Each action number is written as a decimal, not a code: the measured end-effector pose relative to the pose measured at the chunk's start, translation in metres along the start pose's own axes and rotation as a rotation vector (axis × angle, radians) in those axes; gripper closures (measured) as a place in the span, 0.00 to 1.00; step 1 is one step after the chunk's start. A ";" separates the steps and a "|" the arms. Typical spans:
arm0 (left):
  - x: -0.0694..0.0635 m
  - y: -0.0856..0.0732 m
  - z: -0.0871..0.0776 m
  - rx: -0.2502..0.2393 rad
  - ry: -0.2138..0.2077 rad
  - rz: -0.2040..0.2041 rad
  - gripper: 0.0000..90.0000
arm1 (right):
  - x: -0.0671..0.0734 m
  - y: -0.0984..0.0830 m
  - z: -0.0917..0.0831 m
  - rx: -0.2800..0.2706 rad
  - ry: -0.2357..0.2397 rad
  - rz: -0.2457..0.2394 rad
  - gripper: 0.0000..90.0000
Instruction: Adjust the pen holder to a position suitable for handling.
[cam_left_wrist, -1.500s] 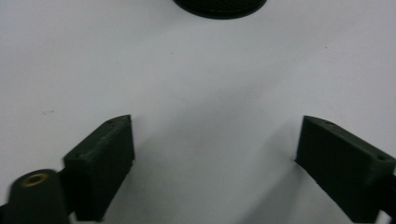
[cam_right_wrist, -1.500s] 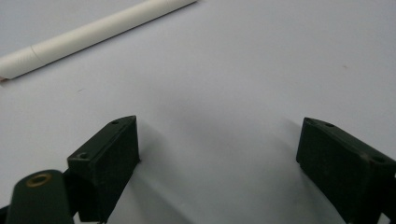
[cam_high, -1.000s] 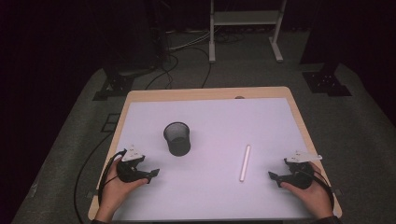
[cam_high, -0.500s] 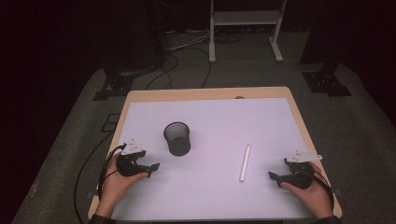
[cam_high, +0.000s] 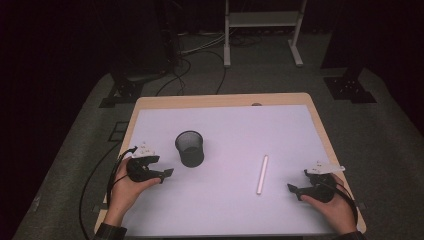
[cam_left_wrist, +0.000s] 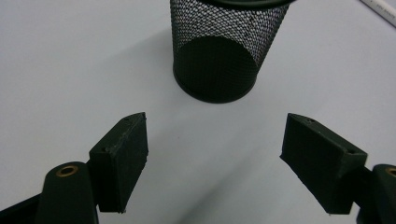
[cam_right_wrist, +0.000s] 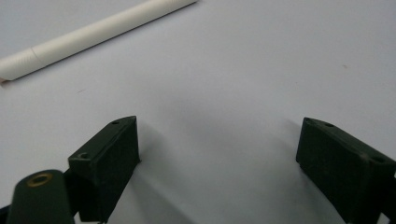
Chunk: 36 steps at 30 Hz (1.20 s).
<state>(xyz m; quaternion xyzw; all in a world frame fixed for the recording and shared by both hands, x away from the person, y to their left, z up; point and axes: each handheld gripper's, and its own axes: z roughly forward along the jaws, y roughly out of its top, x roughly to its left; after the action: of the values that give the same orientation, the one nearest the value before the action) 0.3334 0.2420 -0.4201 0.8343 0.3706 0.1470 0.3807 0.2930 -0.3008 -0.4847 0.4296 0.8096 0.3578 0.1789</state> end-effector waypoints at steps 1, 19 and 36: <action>0.000 0.002 0.000 -0.005 -0.001 0.003 0.25 | 0.000 0.000 0.000 0.000 0.000 0.000 0.14; 0.003 0.031 -0.003 -0.001 -0.007 0.008 0.28 | 0.000 0.000 0.000 0.000 0.000 0.001 0.14; 0.006 0.057 -0.001 -0.011 -0.014 0.003 0.37 | 0.000 0.000 0.000 0.001 0.000 -0.001 0.14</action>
<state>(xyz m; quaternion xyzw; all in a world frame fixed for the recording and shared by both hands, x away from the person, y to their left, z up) 0.3663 0.2222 -0.3775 0.8336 0.3660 0.1437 0.3879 0.2932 -0.3010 -0.4847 0.4293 0.8099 0.3575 0.1789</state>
